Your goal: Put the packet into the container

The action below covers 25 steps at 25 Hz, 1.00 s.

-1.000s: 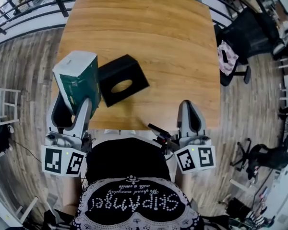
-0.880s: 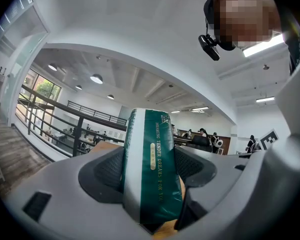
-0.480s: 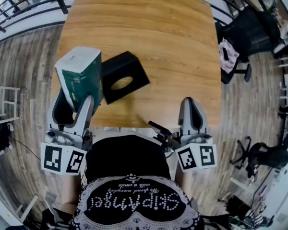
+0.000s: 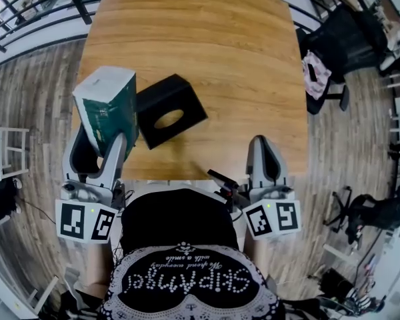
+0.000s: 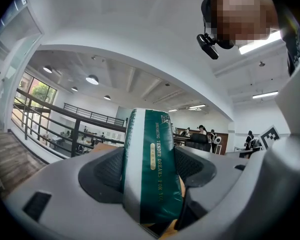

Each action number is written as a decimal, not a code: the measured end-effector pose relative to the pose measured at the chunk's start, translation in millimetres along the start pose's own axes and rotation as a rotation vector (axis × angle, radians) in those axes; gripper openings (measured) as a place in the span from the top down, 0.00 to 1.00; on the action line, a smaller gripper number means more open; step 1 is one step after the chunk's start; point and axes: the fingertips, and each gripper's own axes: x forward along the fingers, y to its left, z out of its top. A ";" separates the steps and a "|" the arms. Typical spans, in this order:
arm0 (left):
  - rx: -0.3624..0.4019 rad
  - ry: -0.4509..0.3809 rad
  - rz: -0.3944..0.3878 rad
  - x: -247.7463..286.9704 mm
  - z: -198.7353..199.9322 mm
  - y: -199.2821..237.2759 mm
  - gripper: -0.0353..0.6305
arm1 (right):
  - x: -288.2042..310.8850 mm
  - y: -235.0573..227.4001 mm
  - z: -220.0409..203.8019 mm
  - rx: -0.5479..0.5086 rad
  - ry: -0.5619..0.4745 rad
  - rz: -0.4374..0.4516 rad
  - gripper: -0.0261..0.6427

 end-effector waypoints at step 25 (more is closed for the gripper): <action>0.034 0.177 -0.154 33.5 -46.1 -1.4 0.44 | -40.6 -13.2 -5.7 0.045 0.014 -0.170 0.90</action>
